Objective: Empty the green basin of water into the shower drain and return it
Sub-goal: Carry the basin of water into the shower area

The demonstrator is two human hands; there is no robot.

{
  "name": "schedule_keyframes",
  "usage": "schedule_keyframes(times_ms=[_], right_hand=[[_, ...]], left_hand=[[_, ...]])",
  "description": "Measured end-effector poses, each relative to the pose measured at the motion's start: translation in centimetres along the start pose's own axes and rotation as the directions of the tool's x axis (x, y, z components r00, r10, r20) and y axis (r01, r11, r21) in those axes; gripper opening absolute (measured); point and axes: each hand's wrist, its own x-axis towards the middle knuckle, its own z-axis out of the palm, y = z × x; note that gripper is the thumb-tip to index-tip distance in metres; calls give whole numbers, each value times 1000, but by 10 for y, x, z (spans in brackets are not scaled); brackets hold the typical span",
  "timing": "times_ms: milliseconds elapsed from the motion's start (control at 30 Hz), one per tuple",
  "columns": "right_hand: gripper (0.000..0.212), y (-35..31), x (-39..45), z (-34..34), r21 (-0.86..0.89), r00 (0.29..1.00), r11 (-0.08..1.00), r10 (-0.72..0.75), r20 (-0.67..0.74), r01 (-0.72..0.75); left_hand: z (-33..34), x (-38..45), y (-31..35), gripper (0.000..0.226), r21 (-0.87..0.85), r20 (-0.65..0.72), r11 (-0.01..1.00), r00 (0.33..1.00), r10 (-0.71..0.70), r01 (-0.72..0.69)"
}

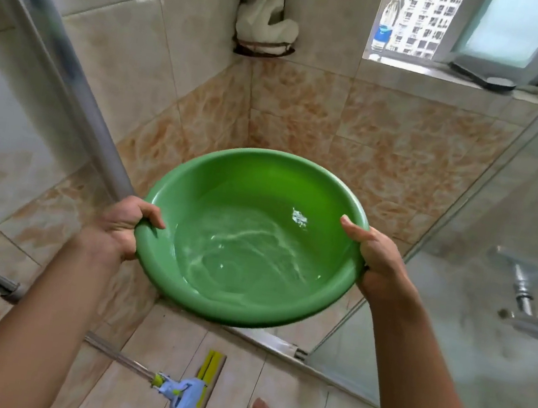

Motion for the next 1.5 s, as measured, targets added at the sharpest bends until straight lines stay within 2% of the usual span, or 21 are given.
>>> schedule_keyframes(times_ms=[100,267,433,667,933,1100,1500], right_hand=[[25,-30,23,-8,62,999,998,-10,34,8],[38,-52,42,-14,113,997,994,-7,79,-2],[31,-71,61,-15,133,998,990,-43,51,36],[25,-78,79,-1,142,998,988,-60,27,55],[33,-73,109,15,118,999,993,-20,-50,26],[31,-77,146,25,115,997,993,-29,-73,37],[24,-95,276,74,57,983,998,8,-186,2]], left_hand=[[28,14,19,47,36,-33,999,999,6,-5],[55,25,46,46,119,-85,993,996,29,-18],[81,34,65,46,177,-150,983,987,65,-37],[85,44,85,48,203,-156,978,984,82,-49],[77,79,100,48,171,-119,985,991,58,-37],[76,121,115,53,146,-90,989,995,47,-33],[75,283,189,51,41,27,999,999,-21,20]])
